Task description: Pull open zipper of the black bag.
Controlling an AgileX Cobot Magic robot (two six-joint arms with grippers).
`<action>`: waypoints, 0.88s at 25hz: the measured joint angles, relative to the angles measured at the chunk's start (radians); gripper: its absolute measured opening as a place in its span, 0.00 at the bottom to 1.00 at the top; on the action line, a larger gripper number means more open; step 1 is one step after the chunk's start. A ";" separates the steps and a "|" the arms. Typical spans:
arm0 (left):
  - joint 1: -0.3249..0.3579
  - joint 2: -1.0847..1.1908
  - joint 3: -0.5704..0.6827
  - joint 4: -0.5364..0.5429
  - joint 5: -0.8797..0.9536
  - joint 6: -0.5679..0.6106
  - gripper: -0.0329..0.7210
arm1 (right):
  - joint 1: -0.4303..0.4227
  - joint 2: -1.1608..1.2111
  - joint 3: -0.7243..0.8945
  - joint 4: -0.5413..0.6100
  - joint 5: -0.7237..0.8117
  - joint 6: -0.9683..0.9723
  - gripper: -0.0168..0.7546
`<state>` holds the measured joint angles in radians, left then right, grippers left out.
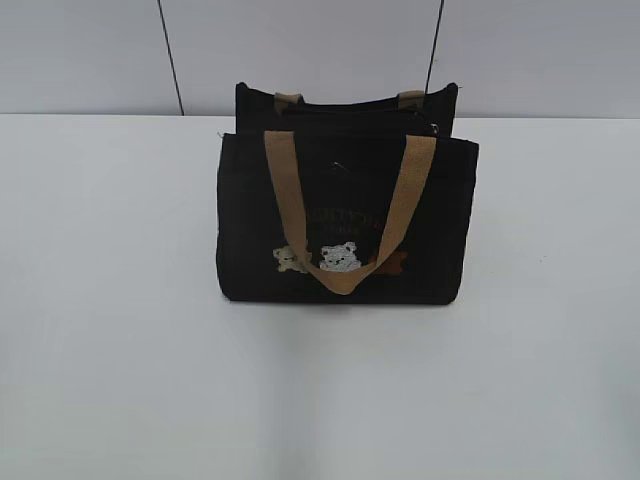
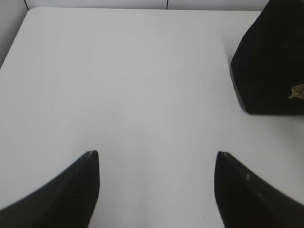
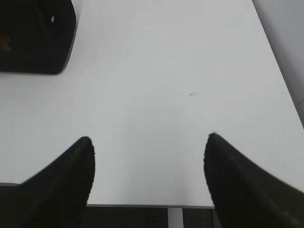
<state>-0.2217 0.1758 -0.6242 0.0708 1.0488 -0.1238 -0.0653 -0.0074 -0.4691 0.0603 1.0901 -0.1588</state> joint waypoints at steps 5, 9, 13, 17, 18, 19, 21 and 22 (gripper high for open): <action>0.103 -0.164 0.066 -0.046 0.001 0.092 0.79 | 0.000 0.000 0.000 0.000 0.000 0.000 0.73; 0.174 -0.181 0.075 -0.111 0.016 0.171 0.79 | 0.000 0.000 0.000 0.002 0.001 0.000 0.73; 0.178 -0.181 0.081 -0.133 0.018 0.184 0.79 | 0.000 0.000 0.000 0.002 0.001 0.000 0.73; 0.178 -0.181 0.081 -0.135 0.018 0.187 0.79 | 0.000 0.000 0.000 0.002 0.001 0.000 0.73; 0.178 -0.181 0.081 -0.135 0.018 0.187 0.79 | 0.000 0.000 0.000 0.002 0.001 0.000 0.73; 0.178 -0.181 0.081 -0.136 0.018 0.187 0.79 | 0.000 0.000 0.000 0.002 0.001 0.000 0.73; 0.178 -0.181 0.081 -0.136 0.018 0.187 0.79 | 0.000 0.000 0.000 0.002 0.001 0.000 0.73; 0.178 -0.181 0.081 -0.137 0.018 0.187 0.79 | 0.000 0.000 0.000 0.002 0.001 0.000 0.73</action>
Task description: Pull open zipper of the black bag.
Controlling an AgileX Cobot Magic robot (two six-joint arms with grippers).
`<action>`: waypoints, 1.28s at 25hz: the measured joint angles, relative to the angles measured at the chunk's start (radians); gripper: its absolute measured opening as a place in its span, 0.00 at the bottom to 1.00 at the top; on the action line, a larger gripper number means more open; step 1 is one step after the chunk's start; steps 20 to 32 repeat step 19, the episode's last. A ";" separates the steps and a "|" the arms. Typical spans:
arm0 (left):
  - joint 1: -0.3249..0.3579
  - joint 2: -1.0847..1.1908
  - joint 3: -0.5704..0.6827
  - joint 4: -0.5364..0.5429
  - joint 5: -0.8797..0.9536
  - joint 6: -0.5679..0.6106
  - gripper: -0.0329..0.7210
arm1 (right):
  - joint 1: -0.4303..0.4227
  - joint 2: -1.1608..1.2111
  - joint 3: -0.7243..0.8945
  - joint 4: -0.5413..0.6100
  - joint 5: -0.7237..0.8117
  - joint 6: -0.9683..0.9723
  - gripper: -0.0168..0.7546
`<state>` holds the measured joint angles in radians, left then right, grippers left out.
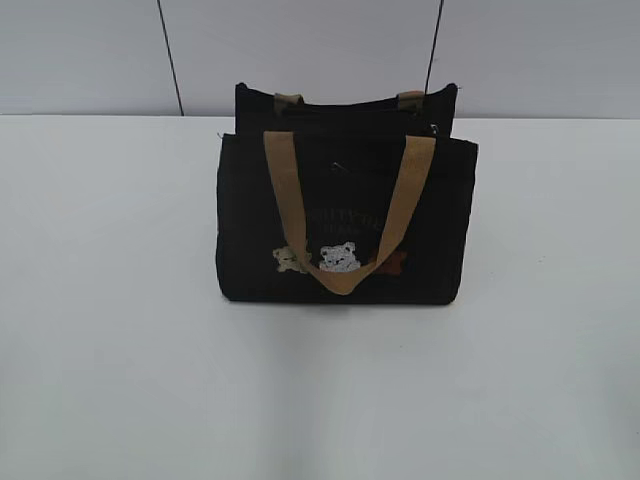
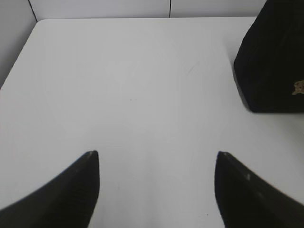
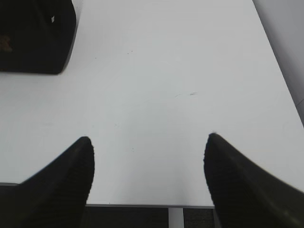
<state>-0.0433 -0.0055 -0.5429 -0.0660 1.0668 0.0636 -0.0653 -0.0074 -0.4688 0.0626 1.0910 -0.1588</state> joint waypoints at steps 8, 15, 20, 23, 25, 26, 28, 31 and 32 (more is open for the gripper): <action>0.000 0.000 0.000 -0.008 0.001 0.000 0.79 | 0.000 0.000 0.000 0.000 0.000 0.000 0.73; 0.000 0.000 0.000 -0.012 0.001 0.000 0.79 | 0.000 0.000 0.000 0.000 0.000 0.000 0.73; 0.000 0.000 0.000 -0.012 0.001 0.000 0.79 | 0.000 0.000 0.000 0.000 0.000 0.000 0.73; 0.000 0.000 0.000 -0.012 0.001 0.000 0.79 | 0.000 0.000 0.000 0.000 0.000 0.000 0.73; 0.000 0.000 0.000 -0.012 0.001 0.000 0.79 | 0.000 0.000 0.000 0.000 0.000 0.000 0.73; 0.000 0.000 0.000 -0.012 0.001 0.000 0.79 | 0.000 0.000 0.000 0.000 0.000 0.000 0.73; 0.000 0.000 0.000 -0.012 0.001 0.000 0.79 | 0.000 0.000 0.000 0.000 0.000 0.000 0.73; 0.000 0.000 0.000 -0.012 0.001 0.000 0.79 | 0.000 0.000 0.000 0.000 0.000 0.000 0.73; 0.000 0.000 0.000 -0.012 0.001 0.000 0.79 | 0.000 0.000 0.000 0.000 0.000 0.000 0.73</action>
